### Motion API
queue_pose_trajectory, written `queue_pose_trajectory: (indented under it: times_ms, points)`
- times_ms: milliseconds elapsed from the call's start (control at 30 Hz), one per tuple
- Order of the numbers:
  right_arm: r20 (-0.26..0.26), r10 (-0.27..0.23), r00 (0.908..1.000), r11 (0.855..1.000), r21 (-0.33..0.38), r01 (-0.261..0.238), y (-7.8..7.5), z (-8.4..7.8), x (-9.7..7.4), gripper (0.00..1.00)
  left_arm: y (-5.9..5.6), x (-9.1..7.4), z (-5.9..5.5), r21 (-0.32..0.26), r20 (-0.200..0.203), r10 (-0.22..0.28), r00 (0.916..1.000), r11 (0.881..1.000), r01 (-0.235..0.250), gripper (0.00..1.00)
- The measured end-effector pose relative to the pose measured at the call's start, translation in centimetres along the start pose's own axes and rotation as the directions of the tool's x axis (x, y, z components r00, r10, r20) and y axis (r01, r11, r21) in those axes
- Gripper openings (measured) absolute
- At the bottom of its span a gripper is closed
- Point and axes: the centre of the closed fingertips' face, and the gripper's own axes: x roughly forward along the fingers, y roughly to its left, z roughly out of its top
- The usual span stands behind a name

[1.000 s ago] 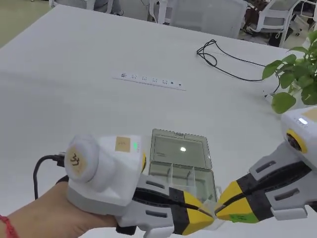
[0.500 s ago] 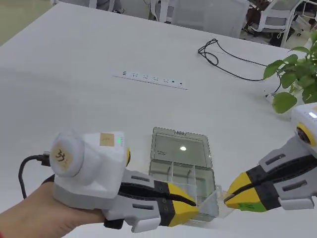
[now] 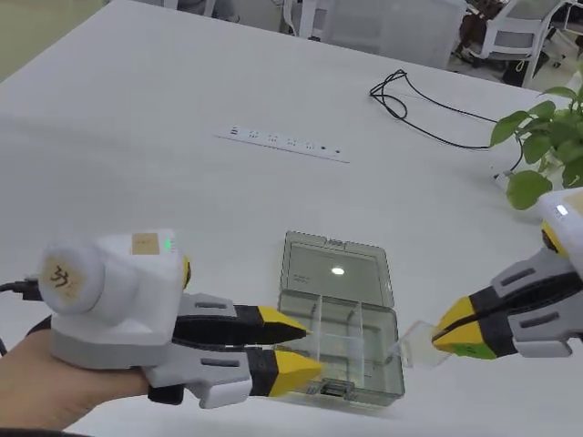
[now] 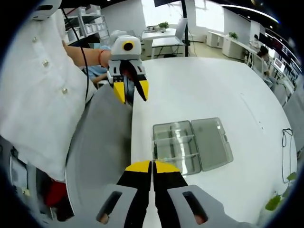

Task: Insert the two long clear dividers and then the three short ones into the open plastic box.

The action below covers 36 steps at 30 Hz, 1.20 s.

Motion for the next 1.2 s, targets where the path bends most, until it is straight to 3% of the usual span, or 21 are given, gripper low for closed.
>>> queue_pose_trajectory:
  times_ms: [133, 267, 500, 667, 867, 1200]
  points:
    - [-0.029, -0.024, 0.9993, 1.000, -0.006, 0.024, -0.9, -0.5, 0.3, 0.03, 1.1, -0.6, -0.3, -0.011, 0.002, 0.041, 0.9991, 0.999, -0.041, 0.31]
    - [-0.056, -0.043, 0.9975, 0.999, -0.017, 0.042, -1.8, -0.8, 0.7, 0.03, 2.1, -1.1, -0.4, -0.023, 0.008, 0.088, 0.9961, 0.996, -0.087, 0.45]
    - [-0.093, -0.049, 0.9945, 0.998, -0.042, 0.045, -3.0, -1.3, 1.9, 0.03, 3.4, -1.5, -0.7, -0.045, 0.017, 0.149, 0.9886, 0.988, -0.149, 0.65]
    - [-0.112, -0.047, 0.9925, 0.998, -0.050, 0.042, -5.0, -2.6, 3.0, 0.03, 3.7, -1.6, -0.7, -0.049, 0.021, 0.165, 0.9860, 0.985, -0.164, 0.72]
    - [-0.127, -0.028, 0.9915, 0.998, -0.051, 0.021, -5.5, -3.9, 4.5, 0.03, 4.0, -1.6, -0.7, -0.054, 0.030, 0.180, 0.9832, 0.982, -0.178, 0.84]
    - [-0.148, -0.017, 0.9888, 0.998, -0.055, 0.009, -5.6, -4.7, 6.0, 0.03, 3.9, -1.4, -1.0, -0.063, 0.033, 0.163, 0.9861, 0.985, -0.161, 0.93]
